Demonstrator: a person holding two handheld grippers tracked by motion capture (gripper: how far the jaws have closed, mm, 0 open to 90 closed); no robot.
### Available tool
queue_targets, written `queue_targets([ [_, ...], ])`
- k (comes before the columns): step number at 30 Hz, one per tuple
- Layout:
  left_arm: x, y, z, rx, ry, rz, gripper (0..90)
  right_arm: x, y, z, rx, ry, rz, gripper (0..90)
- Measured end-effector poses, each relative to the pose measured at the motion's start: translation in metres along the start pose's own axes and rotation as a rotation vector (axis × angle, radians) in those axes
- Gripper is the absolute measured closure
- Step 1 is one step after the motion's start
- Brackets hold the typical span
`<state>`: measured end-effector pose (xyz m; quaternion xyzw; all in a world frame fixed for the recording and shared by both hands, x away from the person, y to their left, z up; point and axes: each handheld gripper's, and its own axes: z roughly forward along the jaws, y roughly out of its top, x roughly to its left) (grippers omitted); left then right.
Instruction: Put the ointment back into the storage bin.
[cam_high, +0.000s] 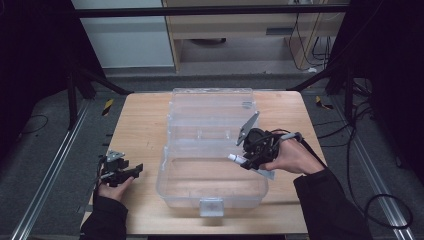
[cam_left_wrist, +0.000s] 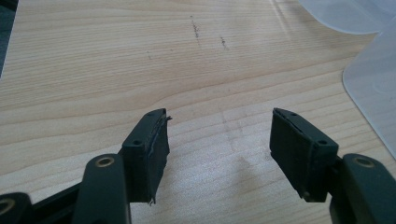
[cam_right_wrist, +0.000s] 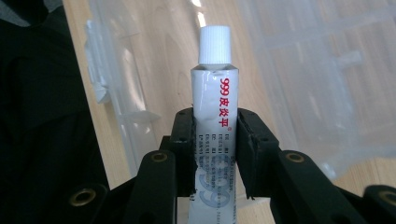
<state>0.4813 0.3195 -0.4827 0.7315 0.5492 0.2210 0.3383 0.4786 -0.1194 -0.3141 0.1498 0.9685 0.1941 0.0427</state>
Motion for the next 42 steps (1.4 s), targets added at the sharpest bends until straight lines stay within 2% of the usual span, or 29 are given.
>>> queue_targets([
  [8,0.000,0.000,0.000,0.001,0.000,0.001,37.0,0.007,0.012,0.017,0.026,0.018,-0.086,69.7],
  [20,0.000,0.000,0.000,0.000,0.001,-0.001,37.0,0.016,0.020,0.047,0.082,0.046,-0.172,69.7],
  [35,0.001,0.000,0.000,-0.003,0.000,-0.004,37.0,0.022,0.019,0.080,0.146,0.066,-0.235,69.7],
  [42,0.001,0.000,0.000,-0.002,0.000,-0.004,37.0,0.022,0.018,0.093,0.168,0.076,-0.237,69.7],
])
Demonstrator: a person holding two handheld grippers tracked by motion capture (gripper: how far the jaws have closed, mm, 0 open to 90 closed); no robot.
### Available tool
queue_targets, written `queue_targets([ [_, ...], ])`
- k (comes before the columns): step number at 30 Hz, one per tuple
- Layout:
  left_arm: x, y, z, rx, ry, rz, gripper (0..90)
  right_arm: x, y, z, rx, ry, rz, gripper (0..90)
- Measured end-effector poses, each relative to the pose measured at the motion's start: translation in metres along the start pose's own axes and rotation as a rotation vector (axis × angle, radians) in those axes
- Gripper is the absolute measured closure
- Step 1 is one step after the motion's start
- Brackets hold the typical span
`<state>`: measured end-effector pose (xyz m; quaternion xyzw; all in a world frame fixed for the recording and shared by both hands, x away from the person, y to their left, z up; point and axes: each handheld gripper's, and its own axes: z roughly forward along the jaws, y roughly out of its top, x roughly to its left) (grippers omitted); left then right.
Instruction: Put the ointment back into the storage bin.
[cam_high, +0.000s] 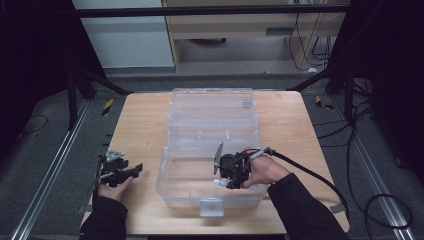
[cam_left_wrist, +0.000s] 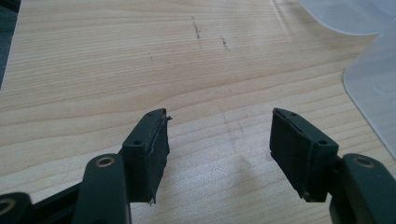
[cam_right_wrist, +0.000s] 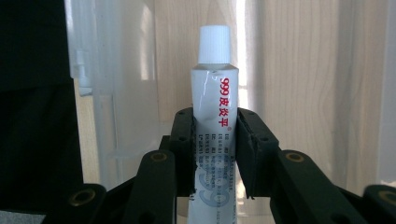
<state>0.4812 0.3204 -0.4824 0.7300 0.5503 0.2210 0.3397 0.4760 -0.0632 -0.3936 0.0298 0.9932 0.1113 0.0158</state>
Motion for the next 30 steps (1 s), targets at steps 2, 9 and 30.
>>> queue_targets([
  [2,0.000,0.000,0.000,-0.001,0.001,-0.001,37.0,0.000,0.000,0.003,0.008,0.006,-0.002,69.7],
  [9,0.000,0.000,0.000,-0.002,0.001,0.000,37.0,-0.001,0.000,0.015,0.029,0.010,0.002,69.6],
  [30,0.000,0.000,0.000,0.000,0.001,0.002,37.0,-0.007,-0.001,0.038,0.063,0.026,0.004,69.6],
])
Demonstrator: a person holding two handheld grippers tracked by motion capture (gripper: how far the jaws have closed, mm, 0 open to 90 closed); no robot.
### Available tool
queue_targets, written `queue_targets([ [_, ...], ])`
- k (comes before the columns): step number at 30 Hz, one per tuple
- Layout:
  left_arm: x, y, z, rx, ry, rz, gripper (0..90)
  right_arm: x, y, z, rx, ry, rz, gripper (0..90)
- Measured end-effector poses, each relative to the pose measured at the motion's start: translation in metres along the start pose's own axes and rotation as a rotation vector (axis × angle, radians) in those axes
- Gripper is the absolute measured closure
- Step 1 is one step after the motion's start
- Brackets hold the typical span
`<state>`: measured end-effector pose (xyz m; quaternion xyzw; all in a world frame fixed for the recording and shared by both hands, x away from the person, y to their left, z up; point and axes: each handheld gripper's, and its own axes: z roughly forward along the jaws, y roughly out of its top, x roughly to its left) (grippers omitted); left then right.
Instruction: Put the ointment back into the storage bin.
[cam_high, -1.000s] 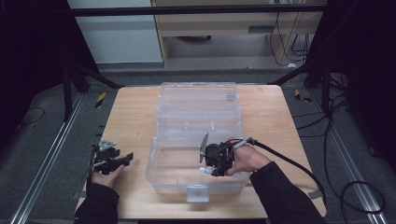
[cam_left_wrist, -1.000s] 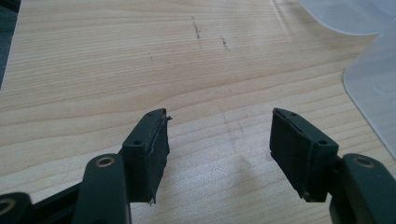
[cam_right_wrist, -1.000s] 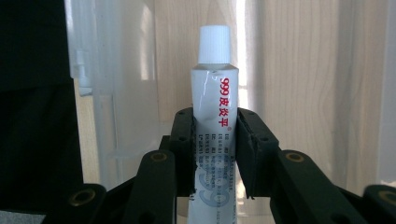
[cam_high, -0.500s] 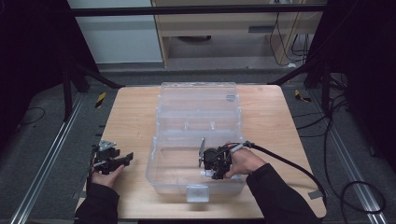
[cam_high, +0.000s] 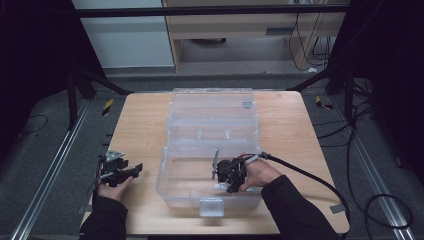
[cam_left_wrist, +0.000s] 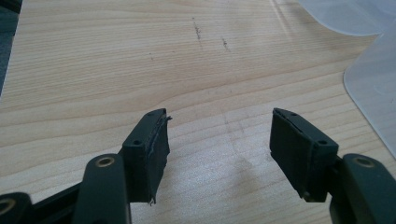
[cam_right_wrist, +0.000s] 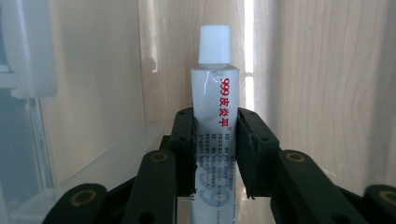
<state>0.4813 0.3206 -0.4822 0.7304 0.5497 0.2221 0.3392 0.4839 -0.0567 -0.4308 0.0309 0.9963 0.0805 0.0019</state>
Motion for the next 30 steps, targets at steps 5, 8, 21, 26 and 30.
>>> queue_targets([
  [5,0.0000,0.0000,0.0001,0.000,0.000,0.001,37.0,-0.0015,-0.0015,0.0014,-0.004,0.001,0.002,69.6],
  [8,0.0000,0.0001,0.0000,0.001,0.000,0.000,37.0,-0.0025,-0.0021,0.0027,0.001,0.003,0.010,69.6],
  [21,0.0002,0.0000,0.0002,-0.002,0.000,-0.002,37.0,-0.0059,-0.0047,0.0063,-0.001,0.013,0.017,69.4],
  [26,0.0004,0.0000,0.0001,-0.002,0.001,-0.002,37.0,-0.0062,-0.0045,0.0070,0.006,0.016,0.022,69.0],
  [30,0.0003,0.0000,0.0002,-0.001,0.000,-0.002,37.0,-0.0056,-0.0042,0.0064,0.004,0.018,0.026,69.4],
])
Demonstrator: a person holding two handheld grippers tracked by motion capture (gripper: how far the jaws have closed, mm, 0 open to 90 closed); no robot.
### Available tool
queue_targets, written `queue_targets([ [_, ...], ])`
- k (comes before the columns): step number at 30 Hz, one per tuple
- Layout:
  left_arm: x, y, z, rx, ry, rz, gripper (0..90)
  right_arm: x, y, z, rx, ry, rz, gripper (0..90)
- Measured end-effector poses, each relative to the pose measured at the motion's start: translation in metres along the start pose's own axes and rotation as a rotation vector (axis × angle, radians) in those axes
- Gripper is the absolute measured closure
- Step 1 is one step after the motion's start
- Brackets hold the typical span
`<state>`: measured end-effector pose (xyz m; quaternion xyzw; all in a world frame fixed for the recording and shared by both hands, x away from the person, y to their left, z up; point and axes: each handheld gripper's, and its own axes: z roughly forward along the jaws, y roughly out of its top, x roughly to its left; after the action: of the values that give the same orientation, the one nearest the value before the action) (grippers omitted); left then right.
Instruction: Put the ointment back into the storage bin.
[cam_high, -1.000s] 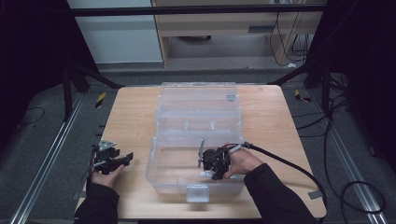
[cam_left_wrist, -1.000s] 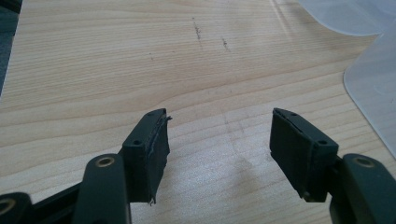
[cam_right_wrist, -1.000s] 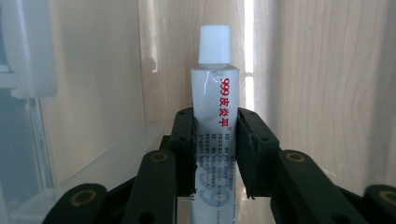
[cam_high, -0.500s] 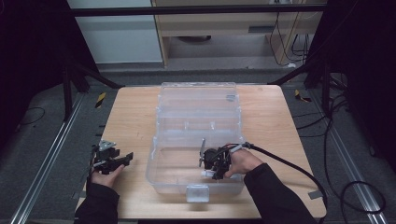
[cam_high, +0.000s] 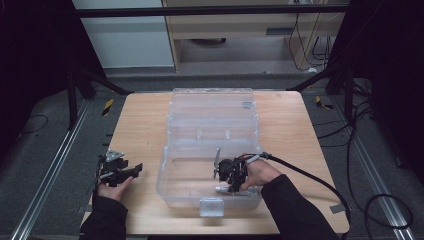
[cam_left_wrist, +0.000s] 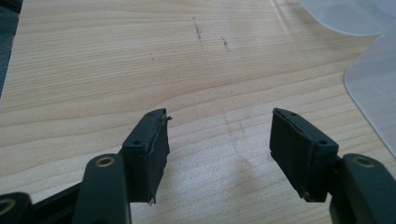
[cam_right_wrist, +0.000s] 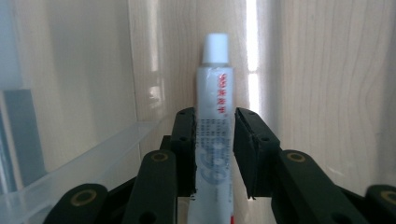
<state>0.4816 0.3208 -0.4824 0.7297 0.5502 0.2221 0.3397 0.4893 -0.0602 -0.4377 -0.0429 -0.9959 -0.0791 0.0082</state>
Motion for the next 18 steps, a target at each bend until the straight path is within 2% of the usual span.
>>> queue_targets([
  [1,0.000,0.000,0.000,0.000,0.000,0.000,37.0,-0.001,0.000,0.000,-0.003,-0.002,-0.016,69.5],
  [4,0.000,0.000,0.000,0.000,0.001,0.000,37.1,0.000,0.000,-0.001,0.003,-0.007,-0.001,69.4],
  [6,0.000,0.000,0.000,0.000,0.000,0.000,37.0,-0.001,-0.001,-0.002,-0.009,-0.012,-0.020,68.8],
  [13,0.000,0.000,0.000,-0.001,0.002,0.002,37.0,0.001,-0.006,-0.016,-0.069,-0.037,0.009,65.9],
  [17,0.000,0.000,-0.001,-0.002,0.002,0.002,37.0,0.003,-0.010,-0.028,-0.101,-0.054,0.033,62.9],
  [18,0.000,0.000,-0.001,-0.002,0.002,0.002,36.9,0.004,-0.015,-0.038,-0.146,-0.053,0.083,60.9],
])
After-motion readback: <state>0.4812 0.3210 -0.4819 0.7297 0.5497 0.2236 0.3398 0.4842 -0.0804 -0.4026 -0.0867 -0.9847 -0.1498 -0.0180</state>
